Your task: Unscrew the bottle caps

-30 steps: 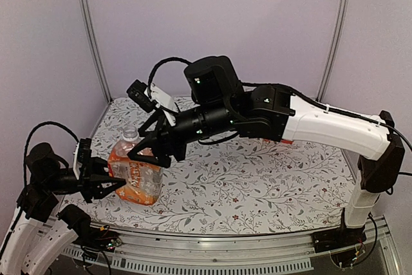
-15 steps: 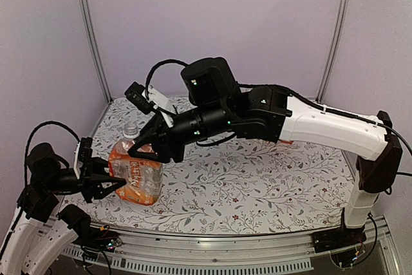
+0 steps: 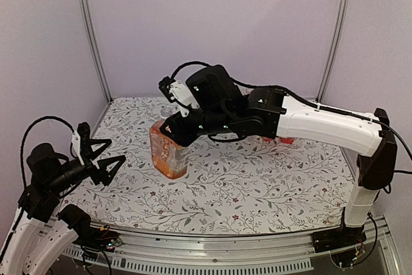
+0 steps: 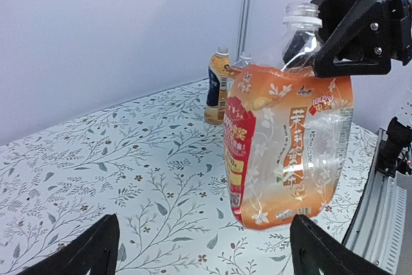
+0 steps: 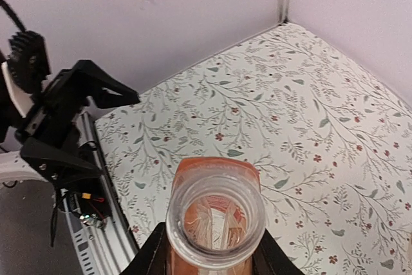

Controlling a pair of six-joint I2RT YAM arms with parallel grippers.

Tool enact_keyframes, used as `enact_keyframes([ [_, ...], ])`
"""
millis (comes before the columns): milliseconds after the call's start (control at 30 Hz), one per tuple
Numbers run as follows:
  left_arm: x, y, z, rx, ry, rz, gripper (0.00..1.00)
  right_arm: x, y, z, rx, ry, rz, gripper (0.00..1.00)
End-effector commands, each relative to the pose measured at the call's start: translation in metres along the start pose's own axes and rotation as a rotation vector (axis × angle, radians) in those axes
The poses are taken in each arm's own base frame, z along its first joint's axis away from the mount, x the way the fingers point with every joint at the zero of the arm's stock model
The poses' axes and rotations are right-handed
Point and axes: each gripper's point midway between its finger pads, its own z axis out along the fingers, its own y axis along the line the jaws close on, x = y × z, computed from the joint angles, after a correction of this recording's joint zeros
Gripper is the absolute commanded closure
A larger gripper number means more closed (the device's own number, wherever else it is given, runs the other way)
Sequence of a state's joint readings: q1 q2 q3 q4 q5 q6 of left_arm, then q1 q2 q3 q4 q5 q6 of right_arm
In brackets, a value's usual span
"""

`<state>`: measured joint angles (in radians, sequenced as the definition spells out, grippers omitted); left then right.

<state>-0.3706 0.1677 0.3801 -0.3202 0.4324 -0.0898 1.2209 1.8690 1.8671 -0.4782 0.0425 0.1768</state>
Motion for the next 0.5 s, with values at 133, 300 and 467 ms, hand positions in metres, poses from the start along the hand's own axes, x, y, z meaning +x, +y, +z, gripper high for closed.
enact_keyframes([
  [133, 0.003, 0.034, -0.005, -0.187, -0.003, 0.015, 0.08, 0.007, -0.185, -0.013, 0.700, -0.098, 0.168, 0.88],
  [300, 0.003, 0.037, -0.006, -0.200, -0.008, 0.014, 0.08, 0.019, -0.251, 0.008, 0.861, -0.150, 0.221, 0.92],
  [467, 0.005, 0.037, -0.005, -0.194, -0.009, 0.014, 0.08, 0.040, -0.287, 0.036, 0.953, -0.146, 0.237, 0.92],
])
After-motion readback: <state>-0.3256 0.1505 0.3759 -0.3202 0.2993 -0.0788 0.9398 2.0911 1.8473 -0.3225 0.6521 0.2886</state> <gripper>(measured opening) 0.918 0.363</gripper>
